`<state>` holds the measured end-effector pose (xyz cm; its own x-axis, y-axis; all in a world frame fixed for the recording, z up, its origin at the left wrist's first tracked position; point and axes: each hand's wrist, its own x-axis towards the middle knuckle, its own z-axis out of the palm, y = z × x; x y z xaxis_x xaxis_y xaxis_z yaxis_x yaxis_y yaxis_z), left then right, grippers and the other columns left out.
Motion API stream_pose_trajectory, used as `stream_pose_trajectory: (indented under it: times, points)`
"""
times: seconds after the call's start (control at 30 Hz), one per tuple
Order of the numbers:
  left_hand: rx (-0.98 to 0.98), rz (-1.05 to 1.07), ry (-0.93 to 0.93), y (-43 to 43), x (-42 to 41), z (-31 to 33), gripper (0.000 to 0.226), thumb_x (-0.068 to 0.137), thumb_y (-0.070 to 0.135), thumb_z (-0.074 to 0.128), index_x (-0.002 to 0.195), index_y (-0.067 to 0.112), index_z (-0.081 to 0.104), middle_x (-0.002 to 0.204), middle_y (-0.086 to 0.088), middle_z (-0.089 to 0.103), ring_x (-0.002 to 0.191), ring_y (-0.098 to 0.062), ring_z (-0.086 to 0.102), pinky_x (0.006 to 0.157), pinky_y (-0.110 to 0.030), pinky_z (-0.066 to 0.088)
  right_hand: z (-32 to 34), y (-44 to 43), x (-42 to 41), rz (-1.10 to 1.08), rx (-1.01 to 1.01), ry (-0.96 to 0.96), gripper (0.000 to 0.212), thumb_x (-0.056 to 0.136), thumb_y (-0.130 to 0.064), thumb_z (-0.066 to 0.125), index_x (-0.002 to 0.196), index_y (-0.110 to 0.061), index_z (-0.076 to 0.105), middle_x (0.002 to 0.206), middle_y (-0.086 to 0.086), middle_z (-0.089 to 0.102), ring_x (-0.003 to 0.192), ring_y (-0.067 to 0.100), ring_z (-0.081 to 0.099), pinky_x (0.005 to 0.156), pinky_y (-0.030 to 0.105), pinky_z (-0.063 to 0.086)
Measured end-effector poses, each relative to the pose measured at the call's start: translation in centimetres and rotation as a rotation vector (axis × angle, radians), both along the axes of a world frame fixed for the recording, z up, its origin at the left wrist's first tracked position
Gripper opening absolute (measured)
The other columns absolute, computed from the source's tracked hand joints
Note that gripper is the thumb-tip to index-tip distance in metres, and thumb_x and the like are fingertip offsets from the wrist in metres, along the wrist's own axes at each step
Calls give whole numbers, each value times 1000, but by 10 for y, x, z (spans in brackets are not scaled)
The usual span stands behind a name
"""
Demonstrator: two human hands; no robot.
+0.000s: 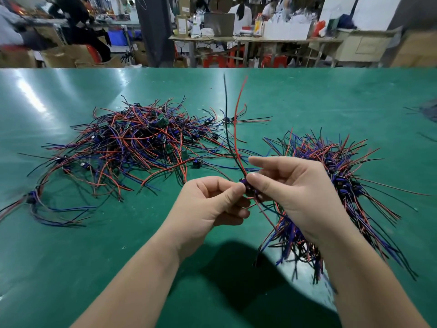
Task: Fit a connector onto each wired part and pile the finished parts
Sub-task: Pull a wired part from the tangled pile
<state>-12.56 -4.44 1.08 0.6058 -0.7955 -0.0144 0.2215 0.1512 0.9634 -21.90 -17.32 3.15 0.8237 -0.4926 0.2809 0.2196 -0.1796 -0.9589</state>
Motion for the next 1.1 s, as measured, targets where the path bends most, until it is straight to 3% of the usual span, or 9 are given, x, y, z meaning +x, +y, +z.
stream_pose_trajectory:
  times: [0.13,0.3,0.47,0.6,0.73,0.8,0.9,1.0,1.1]
  points:
    - [-7,36,28,-1,2,0,25,62,41,70,68,17,74,67,-5,70,49,-11,63,47,-22,52,7,-17,-4,-179,162,-113,9,74,-8,73,83,-9,70,67,10,71,55,20,67,51,19,53]
    - [93,184,-23,-4,5,-2,25,85,31,63,71,13,70,67,-5,69,48,-12,60,49,-23,53,3,-64,-18,-644,-171,-57,14,87,-5,66,81,-17,67,63,-4,69,57,10,67,64,26,58]
    - [110,265,-87,-6,7,-4,26,93,23,59,71,12,69,63,-4,68,48,-13,60,50,-25,54,-6,-79,-25,-819,-473,158,14,83,-12,68,81,-26,67,69,-5,65,69,21,67,79,42,55]
    - [150,357,-226,-5,13,-11,25,93,21,60,71,13,69,64,-3,70,51,-14,64,51,-25,53,-9,-80,-26,-851,-553,361,9,84,-11,65,88,-15,73,81,7,71,78,23,65,77,26,44]
    - [317,513,-598,-1,22,-21,20,90,27,62,72,20,68,67,4,70,63,-14,67,62,-32,55,-5,-72,-27,-869,-670,477,17,89,-22,62,97,-14,74,96,11,73,92,30,64,78,32,44]
    - [344,583,-736,0,25,-23,18,89,27,63,72,21,67,66,9,67,63,-2,61,64,-19,50,-2,-65,-24,-833,-738,465,27,89,-36,60,104,-17,72,109,13,67,103,32,59,86,38,44]
    - [339,629,-835,1,27,-22,7,88,23,63,82,26,66,76,16,62,73,5,54,66,-7,36,-6,-50,-18,-620,-778,667,56,79,-59,63,127,-32,57,144,11,37,134,31,33,105,52,34]
    - [485,667,-994,3,34,-29,22,87,27,63,109,23,64,110,5,56,106,-12,49,90,-18,29,-17,-46,-16,-379,-843,1020,83,72,-61,71,142,-43,31,159,2,-5,146,32,-1,111,57,19]
    - [785,667,-1037,7,42,-36,50,86,37,60,133,28,48,143,-3,35,134,-23,26,108,-39,21,-19,-56,-19,-327,-843,1046,89,72,-49,78,144,-45,26,159,-1,-13,146,31,-5,112,55,20]
